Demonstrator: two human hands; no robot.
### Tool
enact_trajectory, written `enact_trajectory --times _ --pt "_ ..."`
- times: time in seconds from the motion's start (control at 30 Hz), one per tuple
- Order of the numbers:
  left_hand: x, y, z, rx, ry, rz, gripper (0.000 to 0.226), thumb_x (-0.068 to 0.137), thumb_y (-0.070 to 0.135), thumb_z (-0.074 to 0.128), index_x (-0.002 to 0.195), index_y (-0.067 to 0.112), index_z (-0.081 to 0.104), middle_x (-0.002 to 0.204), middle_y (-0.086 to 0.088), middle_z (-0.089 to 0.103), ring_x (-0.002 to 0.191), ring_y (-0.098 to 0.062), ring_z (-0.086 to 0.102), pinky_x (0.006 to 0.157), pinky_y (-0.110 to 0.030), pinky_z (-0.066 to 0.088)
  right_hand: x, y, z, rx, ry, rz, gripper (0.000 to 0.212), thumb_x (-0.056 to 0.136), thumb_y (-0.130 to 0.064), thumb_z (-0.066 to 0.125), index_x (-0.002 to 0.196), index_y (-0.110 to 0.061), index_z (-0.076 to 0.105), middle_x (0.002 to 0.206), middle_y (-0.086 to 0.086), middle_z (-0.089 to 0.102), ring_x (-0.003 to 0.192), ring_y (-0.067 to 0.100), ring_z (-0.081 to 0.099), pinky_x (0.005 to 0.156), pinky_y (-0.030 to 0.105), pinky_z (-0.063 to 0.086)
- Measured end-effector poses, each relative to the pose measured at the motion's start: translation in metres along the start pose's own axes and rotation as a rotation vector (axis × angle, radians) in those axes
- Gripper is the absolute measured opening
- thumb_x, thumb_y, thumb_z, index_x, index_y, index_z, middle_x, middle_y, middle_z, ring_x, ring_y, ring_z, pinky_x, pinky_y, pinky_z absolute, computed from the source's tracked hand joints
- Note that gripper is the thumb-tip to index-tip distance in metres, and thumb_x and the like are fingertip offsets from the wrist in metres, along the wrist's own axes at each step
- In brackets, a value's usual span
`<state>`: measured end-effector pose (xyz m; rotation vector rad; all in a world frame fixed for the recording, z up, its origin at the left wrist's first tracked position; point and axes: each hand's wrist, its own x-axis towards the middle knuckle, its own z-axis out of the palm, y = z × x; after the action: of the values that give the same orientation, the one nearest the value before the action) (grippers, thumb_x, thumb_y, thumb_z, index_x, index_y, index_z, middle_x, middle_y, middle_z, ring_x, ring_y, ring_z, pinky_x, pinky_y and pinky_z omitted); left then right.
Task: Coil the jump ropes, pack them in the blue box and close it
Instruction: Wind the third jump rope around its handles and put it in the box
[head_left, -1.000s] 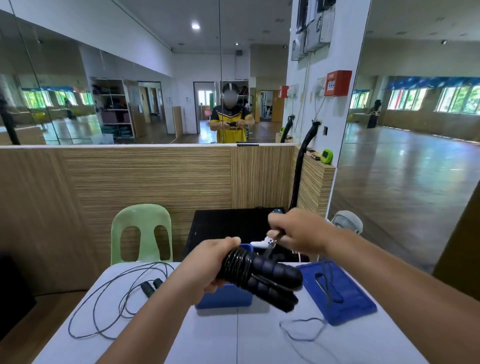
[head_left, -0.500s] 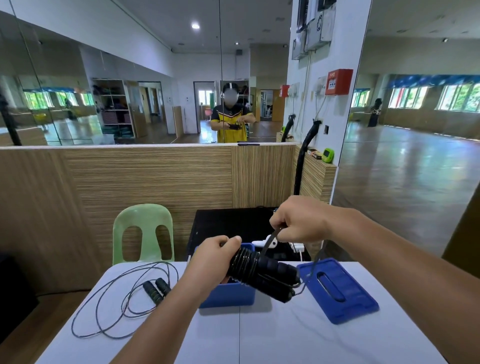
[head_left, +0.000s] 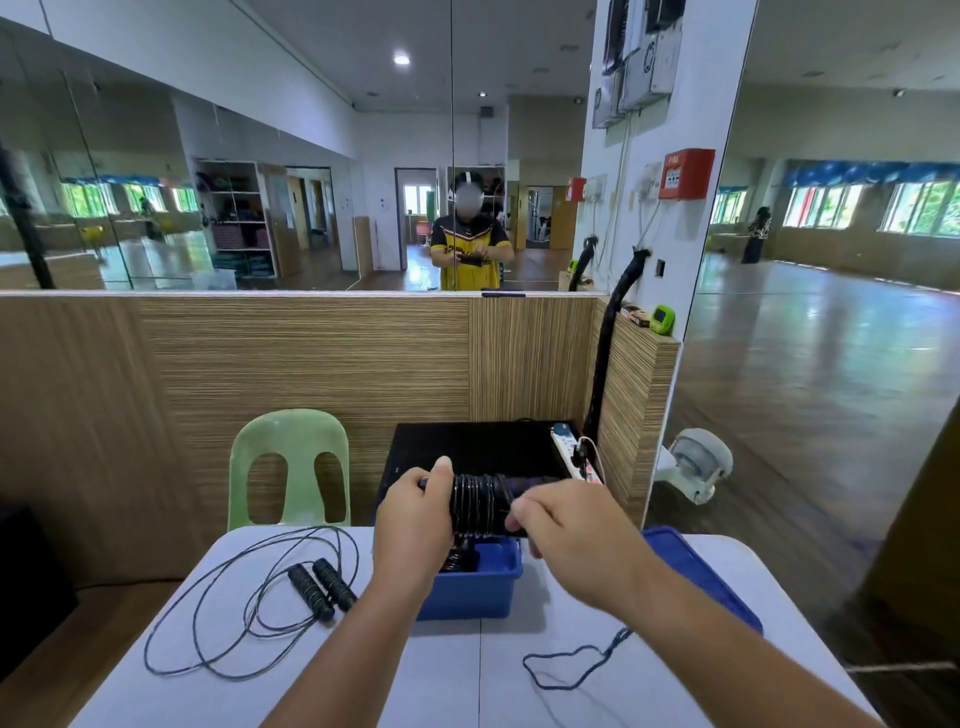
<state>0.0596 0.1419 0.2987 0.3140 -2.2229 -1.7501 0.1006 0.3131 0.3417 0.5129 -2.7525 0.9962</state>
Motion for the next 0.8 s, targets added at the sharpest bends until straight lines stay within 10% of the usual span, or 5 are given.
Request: enact_trajectory --times 0.3,0.8 --pt "-0.007 -0.001 0.005 -0.044 0.077 -0.009 0.050 0.099 0.051 0.051 0.062 0.019 0.039 0.050 0.006 0.038 0.057 -0.023 0.042 0.063 -0.040 0.042 -0.025 0.000 0.046 1.091 -0.051 0.396 0.026 0.106 -0.018 0.054 0.095 0.001 0.066 0.078 0.016 0.069 0.058 0.024 0.061 0.057 0.036 0.053" --pt "-0.011 0.003 -0.001 -0.297 -0.153 -0.317 0.037 0.101 0.045 0.053 0.079 0.015 0.054 0.053 -0.006 0.049 0.042 -0.018 0.040 0.043 -0.021 0.023 -0.041 0.044 0.067 0.770 -0.034 0.202 0.024 0.108 -0.010 0.047 0.100 -0.002 0.068 0.067 0.003 0.058 0.061 0.019 0.055 0.069 0.051 0.061"
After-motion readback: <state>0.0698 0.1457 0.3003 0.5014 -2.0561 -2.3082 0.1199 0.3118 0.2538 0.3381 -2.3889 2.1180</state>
